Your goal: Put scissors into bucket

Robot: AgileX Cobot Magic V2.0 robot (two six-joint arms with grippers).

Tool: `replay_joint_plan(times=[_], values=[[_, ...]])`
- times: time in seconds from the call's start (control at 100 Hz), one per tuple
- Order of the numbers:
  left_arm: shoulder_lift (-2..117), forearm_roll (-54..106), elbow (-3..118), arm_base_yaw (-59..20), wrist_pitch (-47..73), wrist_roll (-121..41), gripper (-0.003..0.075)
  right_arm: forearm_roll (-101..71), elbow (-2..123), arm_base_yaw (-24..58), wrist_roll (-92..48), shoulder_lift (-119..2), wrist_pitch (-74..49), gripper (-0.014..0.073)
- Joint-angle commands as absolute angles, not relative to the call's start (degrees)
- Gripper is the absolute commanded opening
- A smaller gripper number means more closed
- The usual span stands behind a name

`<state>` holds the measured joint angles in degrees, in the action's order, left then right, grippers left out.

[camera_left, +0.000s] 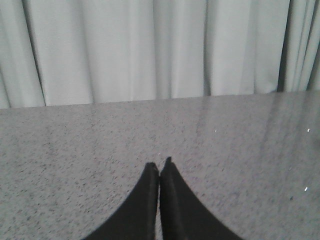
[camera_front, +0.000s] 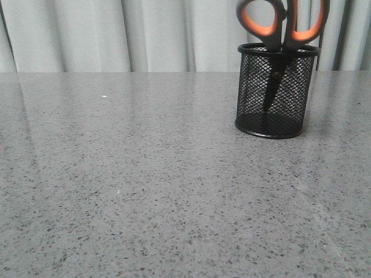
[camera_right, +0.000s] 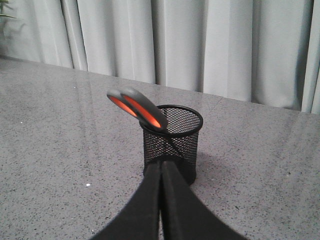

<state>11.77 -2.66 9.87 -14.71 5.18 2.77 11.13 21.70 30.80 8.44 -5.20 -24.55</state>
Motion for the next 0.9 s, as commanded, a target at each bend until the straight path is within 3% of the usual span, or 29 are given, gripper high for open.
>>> replay_joint_plan(times=[0.0,0.23,0.46,0.89], values=[[10.7,-3.4,7.9,-13.2,1.1,0.0,-0.0021,12.1,23.1,30.7,8.6,-5.8,-20.5,-0.0066],[7.1,0.7,-1.5,-7.2,-0.4,0.0,-0.0021,12.1,23.1,30.7,8.6,-5.8,-20.5,-0.0066],[3.0,0.0,-1.5,-2.9,12.8,0.0,-0.0021,12.1,23.1,30.7,8.6,-5.8,-20.5,-0.0066],[-1.6,0.6,-1.5,-1.9,14.1,0.0,-0.0021,12.1,23.1,30.7,8.6,-5.8,-20.5,-0.0066]])
